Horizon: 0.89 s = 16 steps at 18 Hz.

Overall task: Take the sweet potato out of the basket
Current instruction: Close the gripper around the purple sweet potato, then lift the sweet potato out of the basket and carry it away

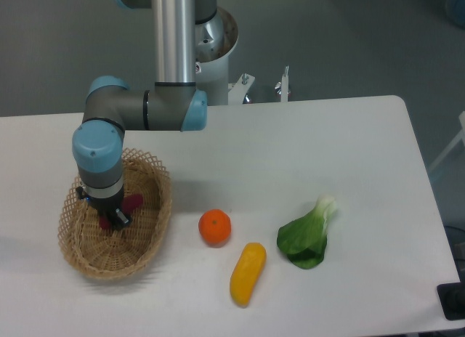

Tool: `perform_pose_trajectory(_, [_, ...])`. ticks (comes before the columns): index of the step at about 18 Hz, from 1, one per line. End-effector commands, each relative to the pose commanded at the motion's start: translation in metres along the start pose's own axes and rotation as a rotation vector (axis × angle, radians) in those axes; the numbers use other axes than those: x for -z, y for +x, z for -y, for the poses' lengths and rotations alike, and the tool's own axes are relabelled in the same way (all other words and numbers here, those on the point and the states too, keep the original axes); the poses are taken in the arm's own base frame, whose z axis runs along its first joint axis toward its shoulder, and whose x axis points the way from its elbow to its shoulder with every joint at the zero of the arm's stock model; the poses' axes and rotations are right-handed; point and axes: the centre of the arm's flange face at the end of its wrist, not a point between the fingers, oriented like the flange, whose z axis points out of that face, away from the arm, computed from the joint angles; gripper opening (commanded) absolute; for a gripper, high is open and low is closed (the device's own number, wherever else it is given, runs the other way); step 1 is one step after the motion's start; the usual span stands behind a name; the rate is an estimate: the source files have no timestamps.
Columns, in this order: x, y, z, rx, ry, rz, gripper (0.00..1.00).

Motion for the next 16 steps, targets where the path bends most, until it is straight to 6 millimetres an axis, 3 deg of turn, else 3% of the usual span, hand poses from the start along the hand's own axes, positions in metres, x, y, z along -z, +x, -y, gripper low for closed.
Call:
perform_pose_trajectory(3, [0.022, -0.012, -0.003, 0.02, 0.028, 0.027, 0.0])
perform_pose_trajectory(6, [0.048, -0.037, -0.02, 0.07, 0.057, 0.059, 0.0])
perform_pose_trajectory(10, [0.088, -0.08, -0.055, 0.156, 0.087, 0.119, 0.0])
perform_pose_trajectory(16, [0.117, -0.143, -0.111, 0.273, 0.094, 0.18, 0.0])
